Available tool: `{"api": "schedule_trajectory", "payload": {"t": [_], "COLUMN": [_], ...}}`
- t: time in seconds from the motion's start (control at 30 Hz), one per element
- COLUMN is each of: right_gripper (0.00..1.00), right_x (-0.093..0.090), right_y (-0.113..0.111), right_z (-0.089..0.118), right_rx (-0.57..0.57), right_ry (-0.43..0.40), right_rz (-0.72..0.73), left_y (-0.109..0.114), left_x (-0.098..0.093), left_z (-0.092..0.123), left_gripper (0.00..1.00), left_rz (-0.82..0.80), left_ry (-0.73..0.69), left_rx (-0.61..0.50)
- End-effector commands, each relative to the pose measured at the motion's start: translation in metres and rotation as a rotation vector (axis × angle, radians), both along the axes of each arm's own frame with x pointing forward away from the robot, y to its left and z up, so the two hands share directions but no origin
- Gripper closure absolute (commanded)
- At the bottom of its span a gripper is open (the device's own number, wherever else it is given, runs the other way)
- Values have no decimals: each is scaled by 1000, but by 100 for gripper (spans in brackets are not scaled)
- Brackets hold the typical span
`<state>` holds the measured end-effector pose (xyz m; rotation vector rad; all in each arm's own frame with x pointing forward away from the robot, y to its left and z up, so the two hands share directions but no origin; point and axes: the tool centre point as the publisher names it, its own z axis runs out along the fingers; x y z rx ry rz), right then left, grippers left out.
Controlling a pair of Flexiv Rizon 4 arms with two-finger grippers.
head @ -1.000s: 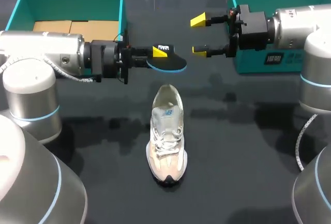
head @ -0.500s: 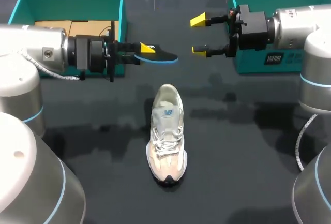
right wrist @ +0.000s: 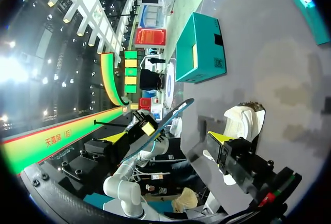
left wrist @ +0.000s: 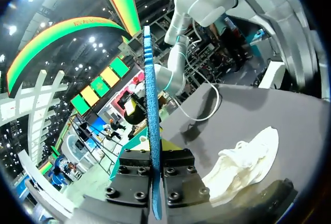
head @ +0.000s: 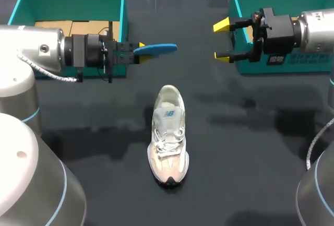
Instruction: Take the shoe out of the shoebox, open the shoe tongue, remove and reinsert the insole, then place the shoe into the shoebox
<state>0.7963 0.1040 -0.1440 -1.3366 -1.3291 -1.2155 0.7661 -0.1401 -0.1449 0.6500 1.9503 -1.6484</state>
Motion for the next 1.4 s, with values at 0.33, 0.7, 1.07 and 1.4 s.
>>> {"api": "schedule_trajectory", "payload": {"t": [0.33, 0.7, 1.07, 1.4], "right_gripper": [0, 0, 0, 0], "right_x": [-14, -14, -14, -14], "right_y": [-10, -10, -10, -10], "right_z": [-1, -1, -1, -1], "right_rx": [-5, -5, -5, -5], "right_ry": [2, 2, 2, 2], "right_rz": [-32, -32, -32, -32], "left_y": [21, 17, 7, 1], "left_x": [3, 9, 20, 16], "left_z": [11, 14, 26, 26], "left_gripper": [100, 100, 100, 100], "left_rz": [-90, -82, 23, 86], "left_ry": [630, 821, 1289, 1418], "left_rx": [57, 12, -89, -66]}}
